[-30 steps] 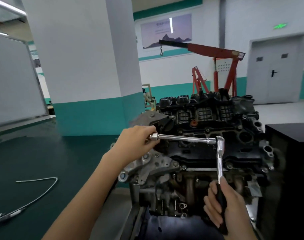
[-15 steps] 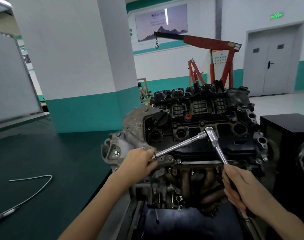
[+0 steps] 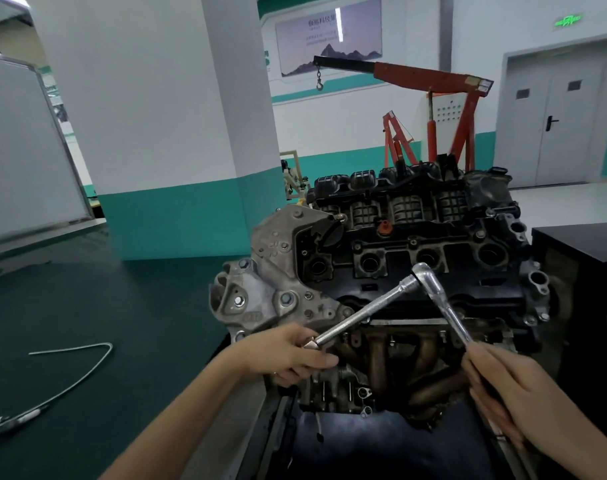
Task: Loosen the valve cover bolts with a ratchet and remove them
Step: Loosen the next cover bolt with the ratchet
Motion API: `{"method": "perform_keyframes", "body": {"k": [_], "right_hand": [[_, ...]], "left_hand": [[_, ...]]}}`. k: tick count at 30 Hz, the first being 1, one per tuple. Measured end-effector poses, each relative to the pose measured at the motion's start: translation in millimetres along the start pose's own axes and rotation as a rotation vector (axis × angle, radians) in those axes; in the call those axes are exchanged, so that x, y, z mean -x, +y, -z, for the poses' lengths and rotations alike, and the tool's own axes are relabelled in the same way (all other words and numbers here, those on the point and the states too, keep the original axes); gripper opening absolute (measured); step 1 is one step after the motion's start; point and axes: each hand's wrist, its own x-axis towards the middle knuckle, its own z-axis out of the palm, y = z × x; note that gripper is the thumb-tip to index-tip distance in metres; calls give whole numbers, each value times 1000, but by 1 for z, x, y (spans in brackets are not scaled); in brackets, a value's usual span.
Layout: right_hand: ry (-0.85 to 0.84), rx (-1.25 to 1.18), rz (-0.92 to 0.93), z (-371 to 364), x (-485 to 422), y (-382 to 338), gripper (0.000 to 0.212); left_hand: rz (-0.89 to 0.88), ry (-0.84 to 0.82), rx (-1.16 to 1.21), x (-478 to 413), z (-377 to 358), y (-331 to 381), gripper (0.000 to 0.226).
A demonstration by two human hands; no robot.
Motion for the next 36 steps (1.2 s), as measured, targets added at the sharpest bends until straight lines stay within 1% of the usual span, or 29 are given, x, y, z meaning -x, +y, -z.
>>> {"method": "perform_keyframes", "body": {"k": [1, 2, 3, 5, 7, 10, 11, 12, 14, 15, 16, 17, 19, 20, 21, 22, 23, 24, 25, 26, 27, 28, 29, 31, 33, 34, 35, 36], "right_hand": [[7, 10, 14, -1, 0, -2, 43], [13, 17, 24, -3, -1, -4, 42], [17, 29, 33, -6, -1, -5, 42], [29, 38, 32, -10, -2, -5, 43], [23, -1, -17, -15, 0, -2, 43], [20, -93, -125, -26, 6, 7, 46], [38, -138, -176, -30, 8, 11, 47], [54, -198, -231, -33, 10, 14, 46], [53, -259, -296, -37, 12, 19, 45], [48, -229, -293, -36, 12, 19, 46], [50, -180, -269, -31, 12, 18, 47], [59, -129, -223, -26, 12, 15, 47], [48, -39, -108, -16, 12, 5, 43], [28, 11, -48, -12, 11, 1, 41], [14, 54, -6, -11, 11, -3, 39], [9, 78, 13, -12, 12, -5, 37], [19, 81, 9, -14, 13, -7, 36], [35, 77, -4, -18, 15, -6, 36], [56, 65, -27, -23, 17, -3, 38], [86, 42, -61, -28, 19, 0, 39], [124, -8, -109, -34, 22, 4, 39], [169, -82, -168, -40, 25, 7, 37], [212, -136, -223, -45, 26, 8, 35], [240, -168, -279, -52, 28, 7, 35], [196, -183, -246, -51, 30, 4, 42], [174, -154, -206, -46, 29, 2, 44], [154, -104, -156, -39, 28, -2, 43], [132, -56, -101, -31, 27, -8, 42]], "left_hand": [[36, -48, 50, 1, 3, -1, 40], [52, -31, 21, -1, 3, -2, 43], [54, 50, -65, -3, 0, -4, 44], [24, 322, -286, -8, -8, -7, 43], [3, 600, -520, -13, -15, -11, 38], [60, 865, -892, -13, -22, -8, 21], [70, 915, -1013, -13, -24, -7, 18], [85, 916, -1098, -14, -28, -10, 19], [49, 950, -1176, -15, -35, -14, 22], [62, 941, -1110, -16, -38, -17, 17], [49, 869, -967, -16, -37, -22, 14], [-3, 694, -747, -15, -31, -26, 18], [-28, 242, -278, -10, -18, -25, 33], [-15, 49, -137, -7, -15, -23, 39], [2, -21, -111, -6, -13, -23, 42], [9, 28, -145, -8, -14, -23, 44], [7, 181, -222, -12, -18, -23, 45], [-4, 381, -298, -14, -23, -23, 44], [-2, 578, -388, -16, -27, -22, 38], [15, 741, -522, -18, -30, -22, 29], [46, 876, -670, -19, -31, -22, 20], [60, 992, -766, -20, -33, -23, 14], [44, 1069, -815, -22, -36, -22, 11], [72, 1102, -831, -25, -47, -24, 11], [71, 1081, -814, -24, -53, -25, 12], [12, 1009, -740, -22, -50, -27, 14], [-63, 865, -593, -19, -42, -27, 22], [-111, 647, -429, -16, -30, -25, 33]]}}
